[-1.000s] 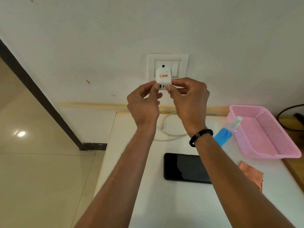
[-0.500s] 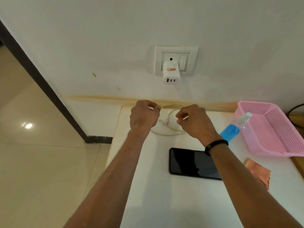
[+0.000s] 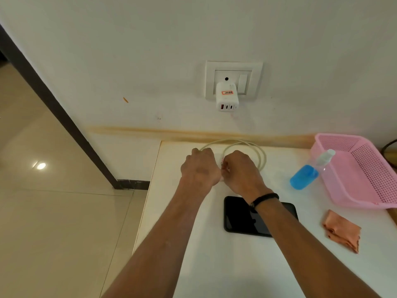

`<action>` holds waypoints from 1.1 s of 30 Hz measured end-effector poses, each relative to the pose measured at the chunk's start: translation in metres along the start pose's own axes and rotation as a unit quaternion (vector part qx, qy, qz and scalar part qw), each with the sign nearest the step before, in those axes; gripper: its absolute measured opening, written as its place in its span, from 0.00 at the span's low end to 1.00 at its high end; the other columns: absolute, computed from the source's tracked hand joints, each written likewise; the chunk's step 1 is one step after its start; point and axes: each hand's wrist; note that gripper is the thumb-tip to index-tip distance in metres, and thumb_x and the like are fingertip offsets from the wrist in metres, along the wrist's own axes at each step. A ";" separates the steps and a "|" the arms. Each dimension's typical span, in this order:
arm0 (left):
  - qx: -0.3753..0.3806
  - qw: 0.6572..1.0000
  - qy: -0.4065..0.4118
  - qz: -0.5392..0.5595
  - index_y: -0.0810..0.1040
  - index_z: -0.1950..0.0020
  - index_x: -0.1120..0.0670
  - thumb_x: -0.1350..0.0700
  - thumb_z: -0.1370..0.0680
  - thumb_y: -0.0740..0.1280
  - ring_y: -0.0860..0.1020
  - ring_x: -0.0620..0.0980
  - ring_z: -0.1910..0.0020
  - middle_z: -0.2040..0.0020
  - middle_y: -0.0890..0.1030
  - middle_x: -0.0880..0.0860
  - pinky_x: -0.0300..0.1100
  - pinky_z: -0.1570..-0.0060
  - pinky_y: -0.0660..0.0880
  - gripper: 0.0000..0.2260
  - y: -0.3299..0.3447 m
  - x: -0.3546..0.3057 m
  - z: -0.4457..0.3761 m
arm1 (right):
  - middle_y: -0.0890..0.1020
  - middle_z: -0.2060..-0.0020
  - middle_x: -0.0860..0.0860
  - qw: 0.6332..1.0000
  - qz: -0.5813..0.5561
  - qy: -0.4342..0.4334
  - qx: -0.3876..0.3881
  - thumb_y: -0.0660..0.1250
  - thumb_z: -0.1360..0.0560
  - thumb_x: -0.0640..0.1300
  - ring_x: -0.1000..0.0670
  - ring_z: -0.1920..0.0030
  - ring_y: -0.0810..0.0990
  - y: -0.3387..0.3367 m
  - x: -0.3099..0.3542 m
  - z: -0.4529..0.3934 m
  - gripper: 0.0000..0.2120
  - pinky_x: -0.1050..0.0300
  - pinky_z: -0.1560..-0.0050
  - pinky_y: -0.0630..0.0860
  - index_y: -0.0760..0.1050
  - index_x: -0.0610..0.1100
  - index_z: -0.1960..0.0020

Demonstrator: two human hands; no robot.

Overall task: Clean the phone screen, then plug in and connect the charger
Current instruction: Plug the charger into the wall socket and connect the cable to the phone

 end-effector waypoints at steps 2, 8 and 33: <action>-0.046 0.998 -0.001 0.037 0.71 0.27 0.55 0.56 0.18 0.65 0.76 0.58 0.34 0.32 0.76 0.57 0.48 0.43 0.73 0.19 -0.007 -0.005 0.002 | 0.83 0.58 0.46 0.999 -0.048 0.001 -0.016 0.66 0.21 0.42 0.43 0.55 0.82 -0.010 0.002 0.002 0.09 0.46 0.54 0.81 0.78 0.40 0.58; -0.180 0.901 0.038 0.393 0.83 0.39 0.53 0.52 0.20 0.71 0.83 0.34 0.65 0.51 0.87 0.51 0.25 0.70 0.73 0.12 -0.032 -0.025 0.008 | 0.86 0.65 0.55 0.935 -0.329 0.009 -0.132 0.75 0.24 0.48 0.55 0.63 0.87 -0.066 0.011 0.020 0.05 0.55 0.58 0.85 0.82 0.50 0.57; -0.171 0.773 -0.006 0.611 0.86 0.47 0.49 0.59 0.19 0.68 0.87 0.48 0.54 0.55 0.89 0.51 0.46 0.55 0.84 0.08 -0.030 -0.039 0.023 | 0.86 0.67 0.61 0.884 -0.353 -0.007 -0.306 0.75 0.24 0.48 0.60 0.64 0.86 -0.076 0.042 0.017 0.04 0.54 0.58 0.85 0.87 0.50 0.56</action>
Point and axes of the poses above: each hand's wrist, its own z-axis away from the middle knuckle, its own y-axis out of the palm, x = y × z
